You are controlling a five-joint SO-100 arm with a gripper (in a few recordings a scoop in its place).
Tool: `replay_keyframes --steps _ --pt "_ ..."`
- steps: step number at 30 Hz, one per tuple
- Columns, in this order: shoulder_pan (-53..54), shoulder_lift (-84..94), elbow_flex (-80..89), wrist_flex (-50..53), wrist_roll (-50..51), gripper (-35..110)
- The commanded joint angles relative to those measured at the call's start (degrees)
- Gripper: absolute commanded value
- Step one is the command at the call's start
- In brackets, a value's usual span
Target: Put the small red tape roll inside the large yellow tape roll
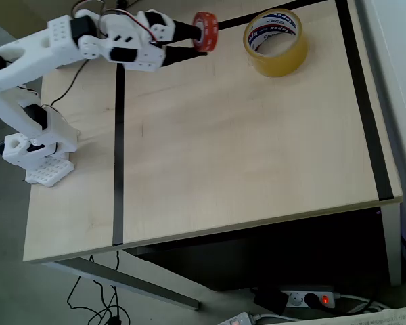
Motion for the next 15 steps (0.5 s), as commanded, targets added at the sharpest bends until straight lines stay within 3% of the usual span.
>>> replay_keyframes --steps 1,15 --pt "-1.93 -3.52 -6.59 -3.08 1.67 0" --pt "-2.02 -12.92 -12.30 -11.07 5.10 0"
